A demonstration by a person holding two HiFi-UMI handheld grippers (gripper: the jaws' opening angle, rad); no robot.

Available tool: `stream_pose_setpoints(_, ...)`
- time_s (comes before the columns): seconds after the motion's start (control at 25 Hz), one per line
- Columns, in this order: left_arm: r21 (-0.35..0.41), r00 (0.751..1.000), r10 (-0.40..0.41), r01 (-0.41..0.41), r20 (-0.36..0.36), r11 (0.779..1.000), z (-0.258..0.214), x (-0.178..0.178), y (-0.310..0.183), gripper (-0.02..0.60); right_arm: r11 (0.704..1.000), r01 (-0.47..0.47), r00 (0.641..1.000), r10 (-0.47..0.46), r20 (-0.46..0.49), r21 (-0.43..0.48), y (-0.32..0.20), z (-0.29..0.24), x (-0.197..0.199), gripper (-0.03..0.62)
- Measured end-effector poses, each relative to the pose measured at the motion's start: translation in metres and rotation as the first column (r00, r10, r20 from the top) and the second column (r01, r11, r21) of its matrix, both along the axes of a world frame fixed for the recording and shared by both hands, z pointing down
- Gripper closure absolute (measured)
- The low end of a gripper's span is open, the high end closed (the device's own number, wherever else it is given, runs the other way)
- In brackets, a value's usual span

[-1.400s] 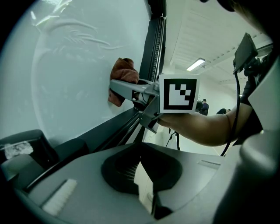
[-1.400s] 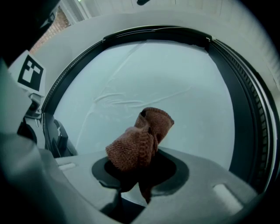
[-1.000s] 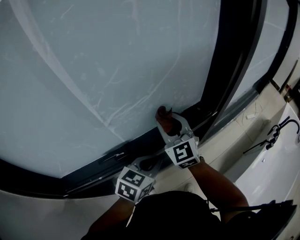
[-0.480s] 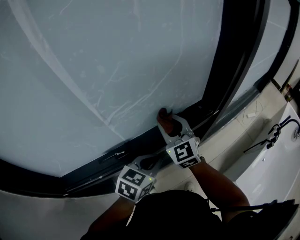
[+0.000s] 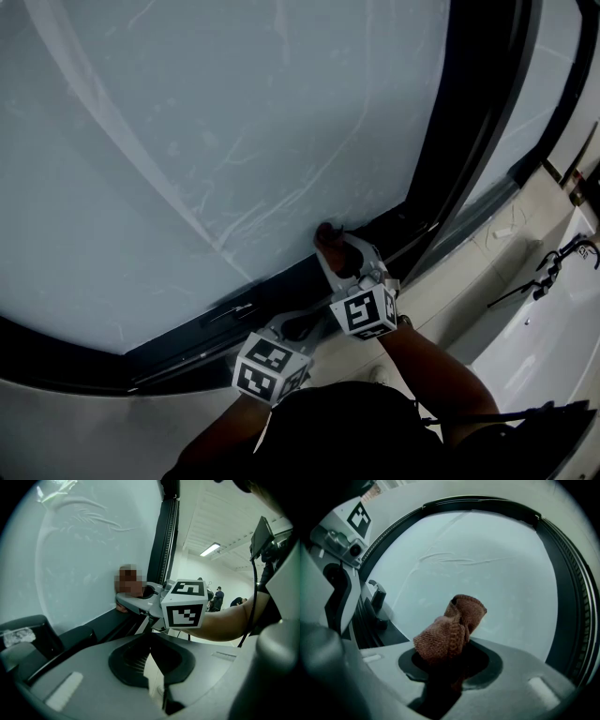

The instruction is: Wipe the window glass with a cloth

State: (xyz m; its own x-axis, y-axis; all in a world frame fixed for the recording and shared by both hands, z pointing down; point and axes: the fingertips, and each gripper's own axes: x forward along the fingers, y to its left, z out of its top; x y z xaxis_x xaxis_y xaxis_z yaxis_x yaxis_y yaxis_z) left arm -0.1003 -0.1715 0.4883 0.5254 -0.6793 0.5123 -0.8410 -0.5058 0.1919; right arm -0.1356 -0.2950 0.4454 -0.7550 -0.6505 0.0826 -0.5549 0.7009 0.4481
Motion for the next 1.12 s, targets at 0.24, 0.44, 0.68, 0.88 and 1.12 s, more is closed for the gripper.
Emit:
stream_pose_setpoints(0.24,0.006,1.000,-0.006,0.006,-0.003,1.000,-0.001,-0.002,0.004,0.565,1.000,-0.004,1.000,0.004,-0.012,-0.026,-0.001,0.003,0.001,0.485)
stream_pose_setpoints(0.44,0.014,1.000,-0.009,0.009,-0.004,1.000,-0.003,-0.004,0.007,0.565,0.987,0.011,1.000,-0.014,-0.019,-0.163,0.004,-0.003,0.000,0.485)
stream_pose_setpoints(0.68,0.006,1.000,-0.017,0.017,-0.008,1.000,-0.004,-0.008,0.013,0.565,0.993,0.114,0.977,-0.106,0.185,-0.036,0.045,-0.103,-0.012,0.485)
stream_pose_setpoints(0.88,0.023,0.999,-0.031,0.032,-0.006,0.999,-0.007,-0.015,0.014,0.565,0.974,0.195,0.930,-0.221,0.294,0.115,0.071,-0.199,-0.028,0.485)
stream_pose_setpoints(1.12,0.031,0.999,-0.052,0.052,-0.014,0.998,-0.010,-0.023,0.019,0.565,0.953,0.175,0.913,-0.252,0.321,0.249,0.074,-0.269,-0.041,0.485)
